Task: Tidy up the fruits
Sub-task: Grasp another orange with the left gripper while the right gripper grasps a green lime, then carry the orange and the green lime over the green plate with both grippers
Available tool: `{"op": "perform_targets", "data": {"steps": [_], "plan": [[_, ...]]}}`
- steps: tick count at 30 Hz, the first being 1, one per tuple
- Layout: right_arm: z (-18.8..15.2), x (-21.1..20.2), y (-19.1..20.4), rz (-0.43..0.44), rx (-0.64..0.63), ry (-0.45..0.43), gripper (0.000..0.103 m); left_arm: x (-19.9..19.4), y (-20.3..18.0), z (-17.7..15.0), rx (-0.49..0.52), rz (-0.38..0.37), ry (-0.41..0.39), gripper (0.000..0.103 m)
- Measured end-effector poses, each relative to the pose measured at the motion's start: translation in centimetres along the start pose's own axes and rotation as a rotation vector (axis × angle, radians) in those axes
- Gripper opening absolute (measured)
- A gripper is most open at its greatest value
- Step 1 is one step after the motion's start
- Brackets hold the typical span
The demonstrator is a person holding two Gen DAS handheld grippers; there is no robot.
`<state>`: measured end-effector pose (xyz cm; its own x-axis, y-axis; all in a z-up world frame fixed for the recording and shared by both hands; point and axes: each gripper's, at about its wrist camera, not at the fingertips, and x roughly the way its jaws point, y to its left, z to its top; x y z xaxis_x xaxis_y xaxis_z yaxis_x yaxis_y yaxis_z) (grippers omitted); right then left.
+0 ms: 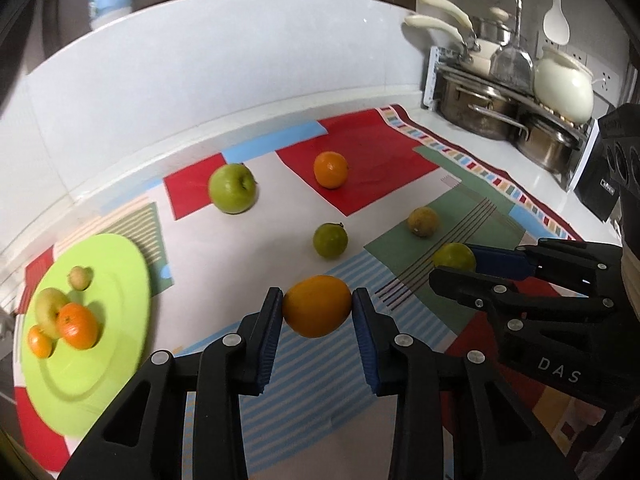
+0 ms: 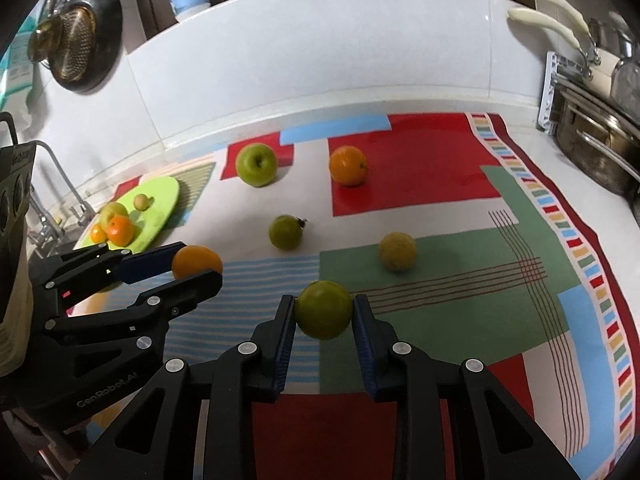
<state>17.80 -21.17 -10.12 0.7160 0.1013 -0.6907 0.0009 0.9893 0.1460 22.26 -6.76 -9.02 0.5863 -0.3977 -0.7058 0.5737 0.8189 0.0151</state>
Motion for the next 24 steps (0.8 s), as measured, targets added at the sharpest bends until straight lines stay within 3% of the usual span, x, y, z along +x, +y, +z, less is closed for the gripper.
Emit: {"op": "perform_targets", "data": {"steps": [24], "plan": [[0.5, -6.6, 7.7, 0.105, -0.131, -0.151, 0.03, -11.4, 3.9, -3.2, -0.165, 0.178, -0.137, 0.035]]}}
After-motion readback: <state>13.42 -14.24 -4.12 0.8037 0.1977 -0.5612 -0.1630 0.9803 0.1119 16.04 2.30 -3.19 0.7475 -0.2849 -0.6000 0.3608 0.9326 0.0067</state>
